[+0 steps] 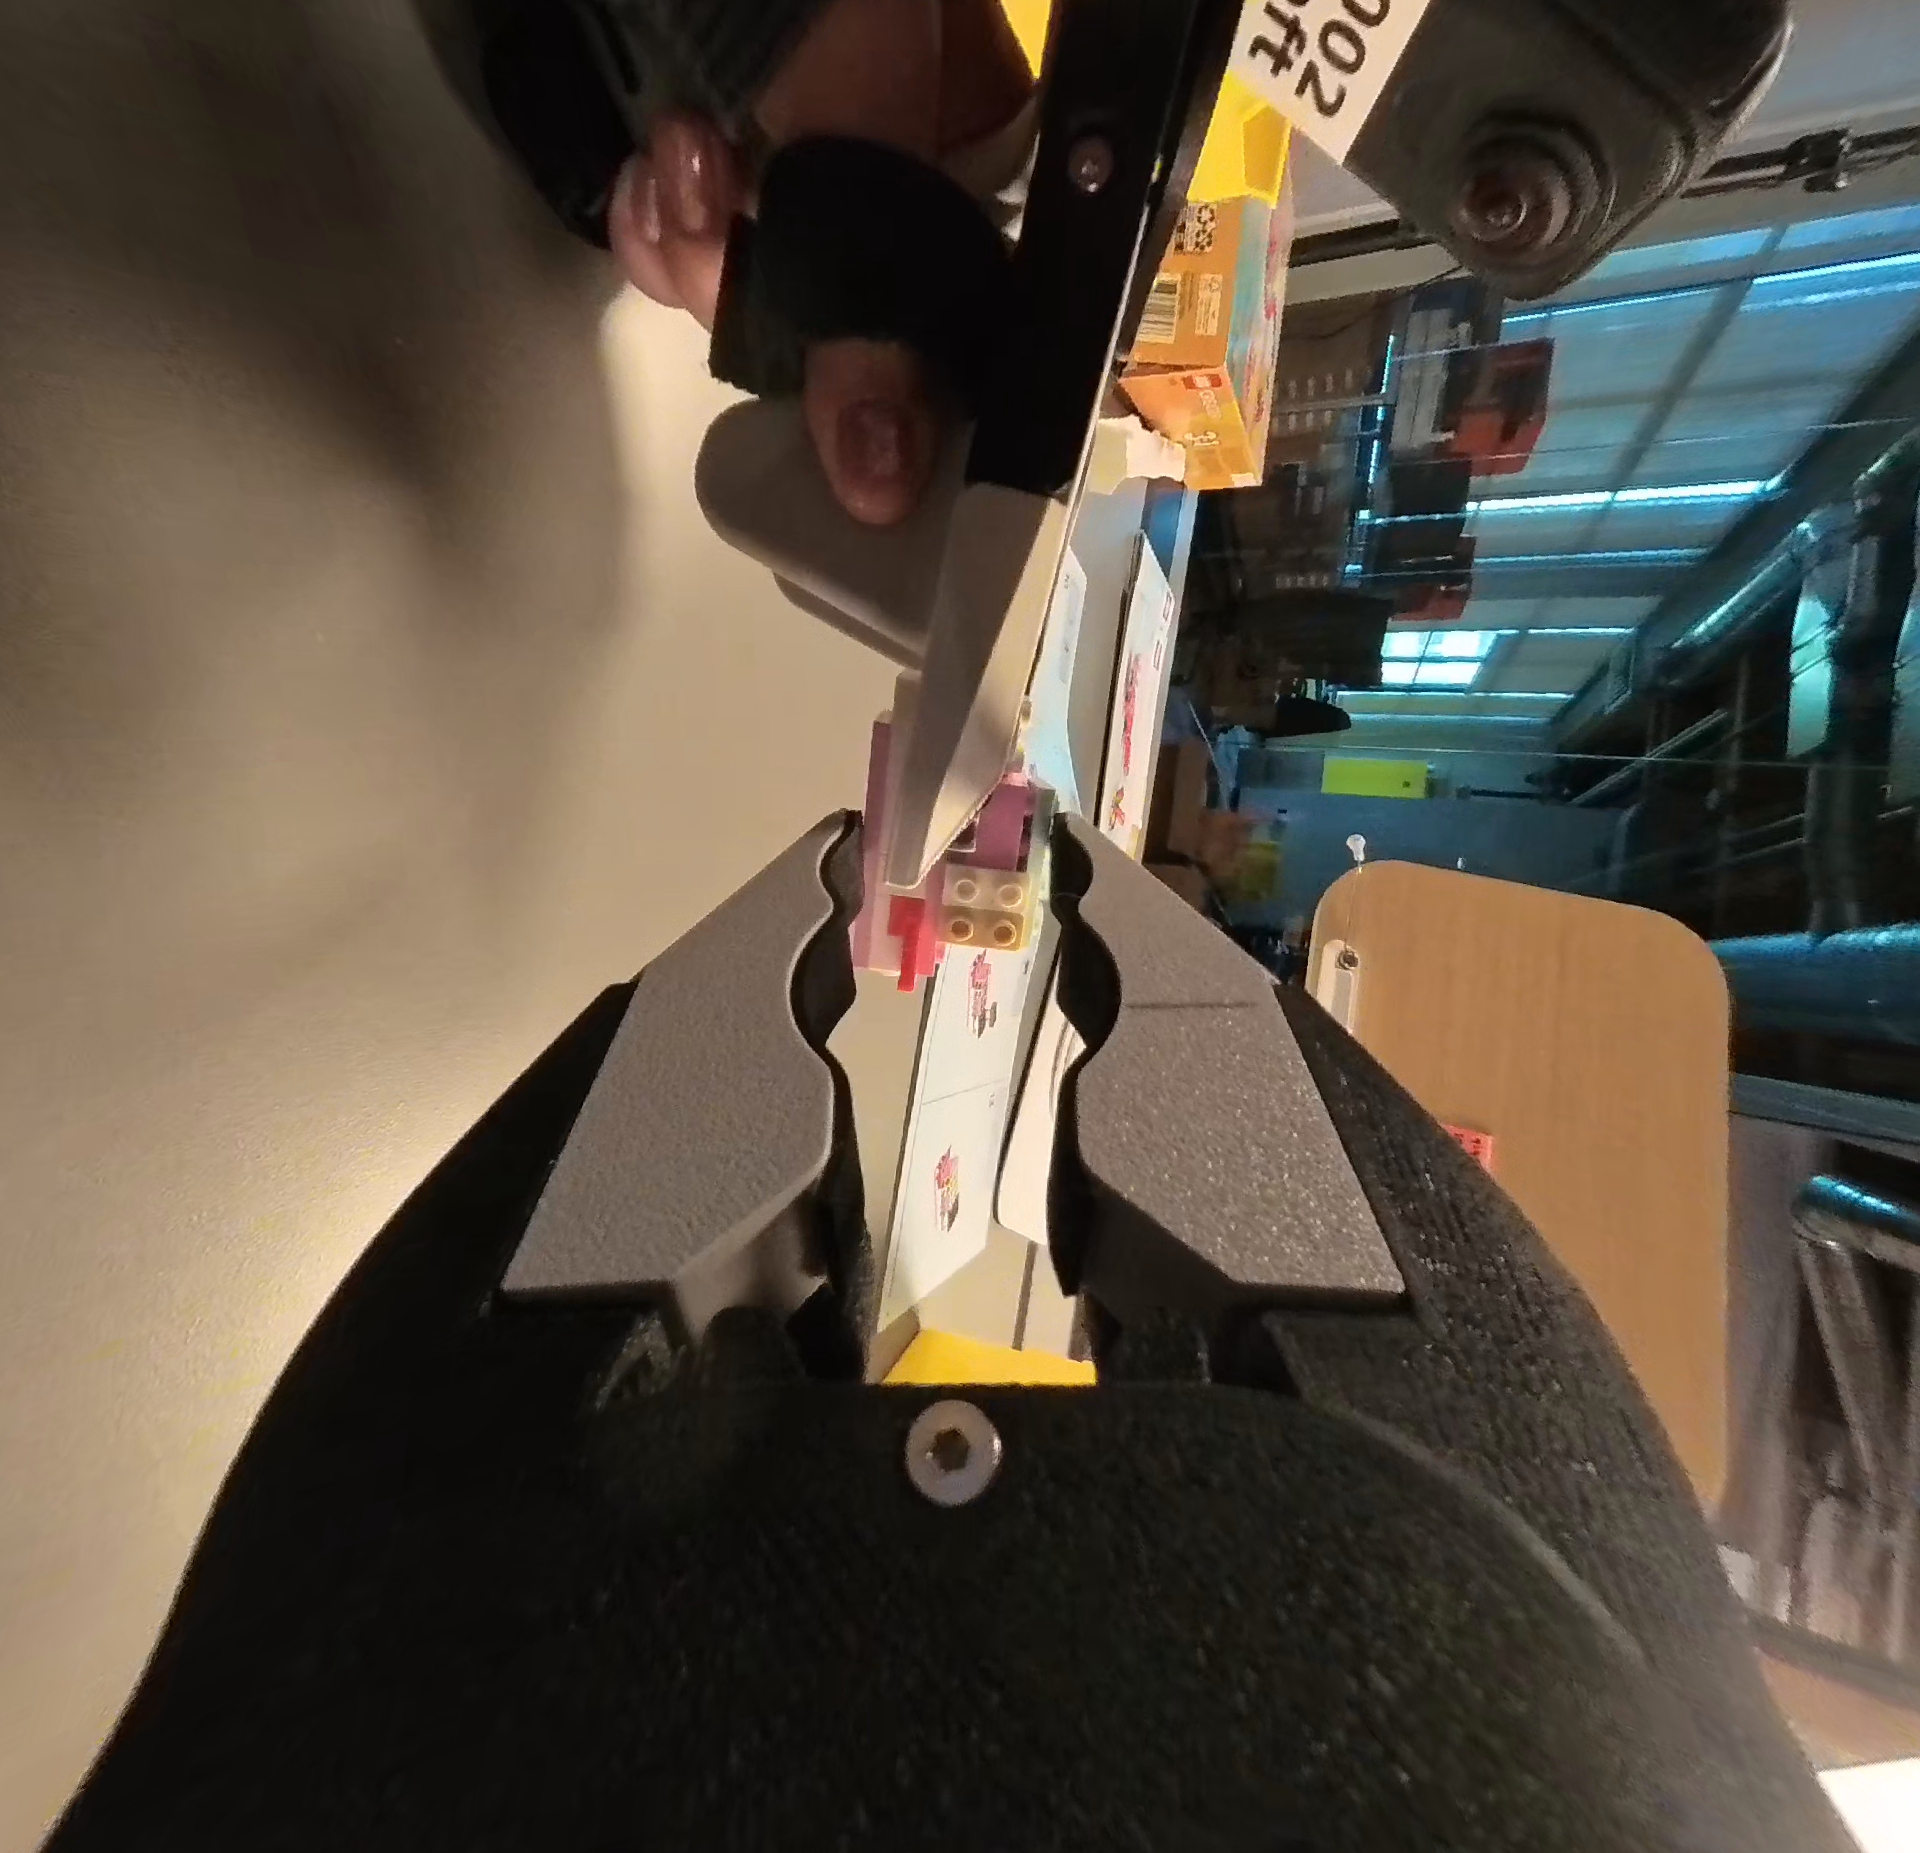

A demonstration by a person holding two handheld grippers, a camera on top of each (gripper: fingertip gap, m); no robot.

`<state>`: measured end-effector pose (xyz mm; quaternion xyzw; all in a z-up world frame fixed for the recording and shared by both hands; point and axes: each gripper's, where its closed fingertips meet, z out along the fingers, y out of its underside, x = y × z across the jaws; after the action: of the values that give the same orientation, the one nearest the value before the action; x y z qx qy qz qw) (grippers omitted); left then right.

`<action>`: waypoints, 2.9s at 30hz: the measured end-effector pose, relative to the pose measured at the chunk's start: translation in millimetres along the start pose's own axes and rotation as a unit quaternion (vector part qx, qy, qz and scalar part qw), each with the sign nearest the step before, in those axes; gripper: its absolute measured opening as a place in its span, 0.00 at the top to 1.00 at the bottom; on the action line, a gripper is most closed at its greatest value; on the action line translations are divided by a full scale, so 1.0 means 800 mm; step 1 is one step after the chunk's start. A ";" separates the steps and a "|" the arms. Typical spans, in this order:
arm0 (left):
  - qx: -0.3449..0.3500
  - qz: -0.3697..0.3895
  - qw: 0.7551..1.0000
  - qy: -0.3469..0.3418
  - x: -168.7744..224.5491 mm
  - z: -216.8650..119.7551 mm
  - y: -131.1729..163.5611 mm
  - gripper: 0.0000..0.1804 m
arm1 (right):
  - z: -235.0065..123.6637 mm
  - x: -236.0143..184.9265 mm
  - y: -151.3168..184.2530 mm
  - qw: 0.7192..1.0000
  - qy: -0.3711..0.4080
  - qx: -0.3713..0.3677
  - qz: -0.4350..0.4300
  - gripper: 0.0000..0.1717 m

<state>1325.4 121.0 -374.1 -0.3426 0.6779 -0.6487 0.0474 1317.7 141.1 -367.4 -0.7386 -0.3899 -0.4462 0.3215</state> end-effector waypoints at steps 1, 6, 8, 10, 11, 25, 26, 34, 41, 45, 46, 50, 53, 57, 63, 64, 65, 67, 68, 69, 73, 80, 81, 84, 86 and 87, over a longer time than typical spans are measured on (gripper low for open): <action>0.000 0.000 1.000 0.001 0.000 0.000 0.000 0.84 | 0.000 0.000 0.000 1.000 0.000 0.002 0.002 0.80; 0.002 -0.002 1.000 0.000 -0.001 -0.001 -0.001 0.84 | -0.002 0.000 -0.003 1.000 0.001 0.013 0.003 0.79; 0.003 -0.002 1.000 0.000 -0.002 -0.001 -0.001 0.84 | -0.002 0.000 -0.003 1.000 0.000 0.015 0.007 0.77; 0.003 -0.002 1.000 0.000 -0.001 -0.001 -0.001 0.84 | -0.001 -0.001 -0.001 1.000 -0.004 0.014 0.014 0.75; 0.003 -0.001 1.000 0.000 -0.001 -0.001 -0.001 0.84 | 0.000 -0.001 0.000 1.000 -0.006 0.012 0.017 0.75; 0.000 0.106 0.994 0.004 0.013 -0.005 -0.003 0.84 | -0.037 0.031 0.002 0.919 -0.137 0.152 0.337 0.78; 0.009 0.119 0.993 0.025 0.023 -0.006 -0.005 0.84 | -0.042 0.035 0.004 0.895 -0.161 0.168 0.380 0.81; 0.024 0.159 0.982 0.102 0.065 -0.006 -0.005 0.84 | -0.061 0.026 -0.002 0.779 -0.293 0.236 0.501 0.90; 0.025 0.158 0.981 0.113 0.069 -0.006 -0.004 0.84 | -0.071 0.029 -0.010 0.748 -0.317 0.269 0.517 0.92; 0.024 0.163 0.979 0.118 0.073 -0.006 -0.003 0.84 | -0.072 0.026 -0.013 0.735 -0.340 0.269 0.521 0.94; 0.023 0.163 0.979 0.118 0.073 -0.006 -0.003 0.84 | -0.072 0.025 -0.014 0.733 -0.345 0.270 0.521 0.95; 0.021 0.163 0.979 0.121 0.074 -0.006 -0.002 0.84 | -0.073 0.024 -0.016 0.735 -0.351 0.272 0.512 0.98; 0.019 0.164 0.978 0.124 0.076 -0.005 -0.001 0.84 | -0.075 0.022 -0.016 0.738 -0.355 0.274 0.504 0.98; 0.014 0.166 0.977 0.130 0.078 -0.004 0.002 0.84 | -0.080 0.020 -0.018 0.736 -0.368 0.280 0.494 0.98; 0.013 0.167 0.977 0.133 0.080 -0.005 0.002 0.84 | -0.082 0.021 -0.021 0.737 -0.374 0.281 0.488 1.00; 0.013 0.168 0.977 0.133 0.080 -0.005 0.002 0.84 | -0.083 0.020 -0.022 0.738 -0.376 0.281 0.485 1.00; 0.013 0.168 0.977 0.134 0.080 -0.005 0.002 0.84 | -0.083 0.020 -0.022 0.738 -0.378 0.281 0.483 1.00; 0.013 0.168 0.976 0.134 0.080 -0.005 0.002 0.84 | -0.085 0.018 -0.024 0.736 -0.385 0.281 0.480 1.00; 0.012 0.169 0.976 0.135 0.081 -0.005 0.003 0.84 | -0.086 0.018 -0.025 0.736 -0.387 0.282 0.479 1.00; 0.012 0.169 0.976 0.135 0.081 -0.004 0.003 0.84 | -0.086 0.018 -0.025 0.737 -0.388 0.282 0.477 1.00; 0.015 0.168 0.977 0.132 0.079 -0.005 0.001 0.84 | -0.088 0.023 -0.025 0.737 -0.382 0.287 0.479 1.00; 0.012 0.151 0.983 0.103 0.064 -0.004 -0.001 0.84 | -0.074 0.021 -0.029 0.842 -0.284 0.234 0.394 0.80; 0.010 0.149 0.984 0.101 0.062 -0.004 -0.001 0.84 | -0.072 0.019 -0.029 0.868 -0.262 0.218 0.361 0.75; 0.007 0.139 0.986 0.096 0.059 -0.003 0.000 0.84 | -0.062 0.015 -0.024 0.948 -0.172 0.158 0.217 0.64; 0.008 0.128 0.988 0.090 0.054 -0.003 -0.001 0.84 | -0.056 0.005 -0.022 0.976 -0.137 0.114 0.124 0.61; 0.008 0.123 0.989 0.087 0.052 -0.003 -0.002 0.84 | -0.053 -0.002 -0.023 0.983 -0.128 0.098 0.089 0.60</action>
<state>1293.2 101.5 -356.4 -0.1984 0.7110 -0.6709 0.0704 1284.1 114.7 -349.7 -0.7863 -0.4025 -0.2774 0.3777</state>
